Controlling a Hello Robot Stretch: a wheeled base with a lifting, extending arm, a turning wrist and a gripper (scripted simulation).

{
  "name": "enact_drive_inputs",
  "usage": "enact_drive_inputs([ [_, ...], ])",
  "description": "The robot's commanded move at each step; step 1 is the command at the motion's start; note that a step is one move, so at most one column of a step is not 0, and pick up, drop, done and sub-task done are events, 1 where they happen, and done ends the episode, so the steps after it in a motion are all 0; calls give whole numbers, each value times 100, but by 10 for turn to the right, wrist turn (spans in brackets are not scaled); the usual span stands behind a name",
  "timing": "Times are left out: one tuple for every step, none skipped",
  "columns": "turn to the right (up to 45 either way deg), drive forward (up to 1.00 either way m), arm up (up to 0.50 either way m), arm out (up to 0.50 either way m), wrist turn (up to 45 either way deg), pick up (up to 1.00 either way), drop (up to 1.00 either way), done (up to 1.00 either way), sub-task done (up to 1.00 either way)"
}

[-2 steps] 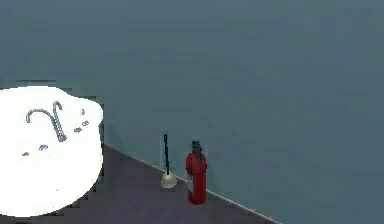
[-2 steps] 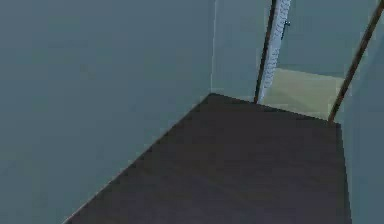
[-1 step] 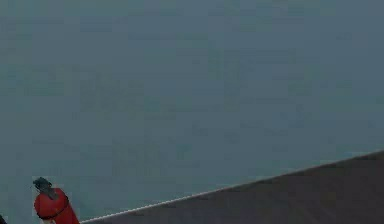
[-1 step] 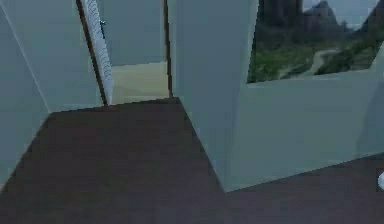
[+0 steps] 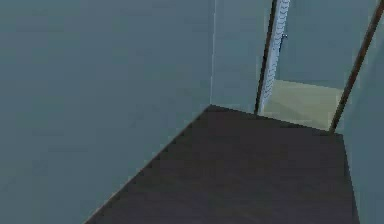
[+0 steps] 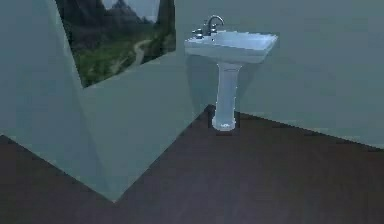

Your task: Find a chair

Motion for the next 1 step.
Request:
enact_drive_inputs([
  [300,0,0,0,0,0,0,0,0],
])
